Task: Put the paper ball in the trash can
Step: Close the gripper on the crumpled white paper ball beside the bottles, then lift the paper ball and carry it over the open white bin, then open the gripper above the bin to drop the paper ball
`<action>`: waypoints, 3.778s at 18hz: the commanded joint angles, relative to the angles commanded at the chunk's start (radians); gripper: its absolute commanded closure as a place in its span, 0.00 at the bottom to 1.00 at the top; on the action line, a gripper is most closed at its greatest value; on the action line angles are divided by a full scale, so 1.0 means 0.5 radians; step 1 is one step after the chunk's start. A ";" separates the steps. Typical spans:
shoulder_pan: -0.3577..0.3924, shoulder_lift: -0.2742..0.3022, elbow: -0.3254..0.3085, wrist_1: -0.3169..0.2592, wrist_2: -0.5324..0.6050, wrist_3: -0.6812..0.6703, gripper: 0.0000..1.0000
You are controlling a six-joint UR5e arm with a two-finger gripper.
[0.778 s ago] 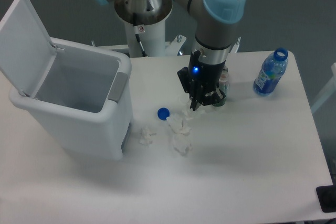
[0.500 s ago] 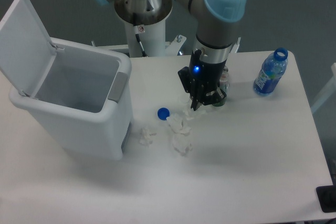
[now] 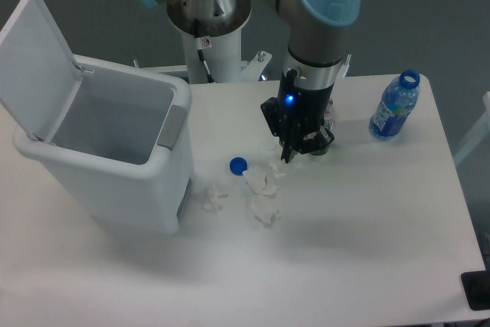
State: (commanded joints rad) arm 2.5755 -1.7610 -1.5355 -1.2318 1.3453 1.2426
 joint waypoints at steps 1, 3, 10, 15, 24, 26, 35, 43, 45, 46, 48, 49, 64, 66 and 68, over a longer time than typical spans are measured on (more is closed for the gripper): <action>0.003 0.000 0.003 0.000 0.000 -0.012 1.00; 0.006 0.006 0.009 0.000 0.000 -0.040 1.00; 0.000 0.043 0.089 0.000 -0.030 -0.448 1.00; 0.009 0.171 0.086 0.000 -0.147 -0.761 1.00; -0.006 0.432 0.064 0.003 -0.371 -1.006 1.00; -0.018 0.460 0.064 0.003 -0.374 -1.037 1.00; -0.331 0.512 0.037 0.018 -0.442 -1.160 1.00; -0.570 0.522 -0.024 0.034 -0.476 -1.175 1.00; -0.598 0.546 -0.073 0.037 -0.472 -1.163 1.00; -0.601 0.546 -0.095 0.037 -0.479 -1.166 0.97; -0.638 0.549 -0.110 0.037 -0.485 -1.166 0.80; -0.641 0.549 -0.116 0.037 -0.485 -1.160 0.60; -0.537 0.546 -0.117 0.061 -0.472 -1.089 0.19; -0.445 0.546 -0.113 0.061 -0.472 -1.001 0.01; -0.390 0.546 -0.114 0.064 -0.469 -0.951 0.00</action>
State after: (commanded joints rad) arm 2.3806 -1.4880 -1.5923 -1.1996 1.1106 0.7669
